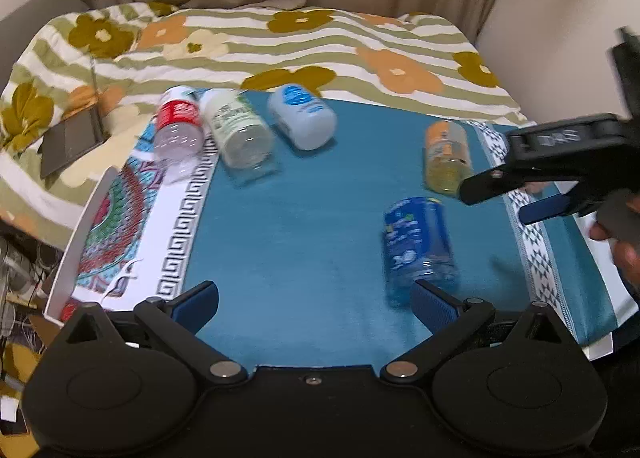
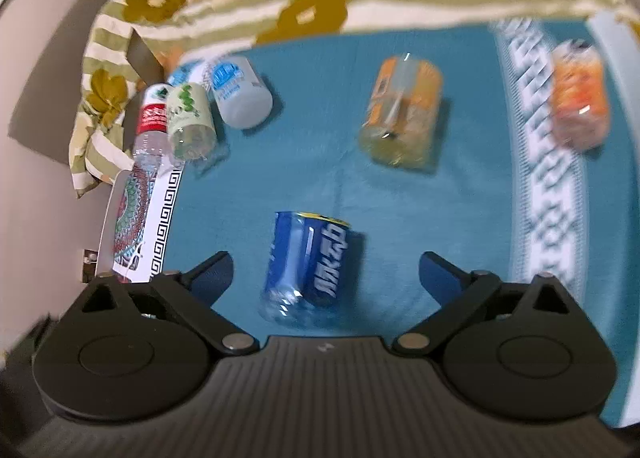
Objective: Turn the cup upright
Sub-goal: 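Release the blue cup from the left gripper while the right gripper grasps it, then rotate the right gripper to turn the blue cup rim-up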
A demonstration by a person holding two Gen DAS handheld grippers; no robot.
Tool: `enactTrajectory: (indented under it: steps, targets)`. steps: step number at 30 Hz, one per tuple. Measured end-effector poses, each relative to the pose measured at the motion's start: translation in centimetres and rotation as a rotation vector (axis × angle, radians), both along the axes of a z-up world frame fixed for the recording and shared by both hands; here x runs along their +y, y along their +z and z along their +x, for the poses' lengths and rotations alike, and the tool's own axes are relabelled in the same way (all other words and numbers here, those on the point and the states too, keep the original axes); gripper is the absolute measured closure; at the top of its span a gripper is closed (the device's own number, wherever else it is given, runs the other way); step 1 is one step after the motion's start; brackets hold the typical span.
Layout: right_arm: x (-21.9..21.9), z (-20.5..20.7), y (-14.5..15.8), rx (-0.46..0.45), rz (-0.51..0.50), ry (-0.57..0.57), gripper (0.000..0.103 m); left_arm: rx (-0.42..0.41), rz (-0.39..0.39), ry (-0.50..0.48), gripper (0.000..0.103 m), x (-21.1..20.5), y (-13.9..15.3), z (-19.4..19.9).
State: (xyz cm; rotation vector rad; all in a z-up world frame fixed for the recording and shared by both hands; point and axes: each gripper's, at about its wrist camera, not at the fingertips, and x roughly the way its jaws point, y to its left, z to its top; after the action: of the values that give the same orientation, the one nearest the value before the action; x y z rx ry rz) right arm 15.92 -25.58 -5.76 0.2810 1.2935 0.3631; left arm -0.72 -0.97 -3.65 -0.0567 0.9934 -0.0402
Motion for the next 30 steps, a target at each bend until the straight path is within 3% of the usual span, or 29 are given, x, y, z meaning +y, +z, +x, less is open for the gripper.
enactTrajectory:
  steps: [3,10,13,14,18,25,30]
  targets:
    - [1.6,1.9,-2.0,0.075,-0.003,-0.028,0.000,0.005,-0.011,0.012,0.000,1.7,-0.2,-0.1]
    - [3.7,3.7,-5.0,0.145,-0.016,-0.080,0.008,0.043,-0.045,0.036,0.000,5.4,-1.4,0.2]
    - [4.0,3.9,-6.1,0.171,-0.008,-0.093,0.016,0.053,-0.055,0.039,0.000,6.3,-1.6,0.4]
    - [4.0,3.9,-6.3,0.180,-0.004,-0.097,0.024,0.054,-0.057,0.039,0.000,6.5,-1.6,0.4]
    - [4.0,3.6,-6.7,0.188,0.014,-0.120,0.027,0.059,-0.065,0.030,0.000,7.2,-1.7,0.6]
    - [4.2,2.8,-5.2,0.121,0.021,-0.120,0.029,0.061,-0.076,0.020,0.000,7.9,-1.5,1.0]
    - [4.9,0.8,-0.8,-0.108,0.018,-0.101,0.030,0.050,-0.075,0.016,0.000,8.2,-1.1,1.3]
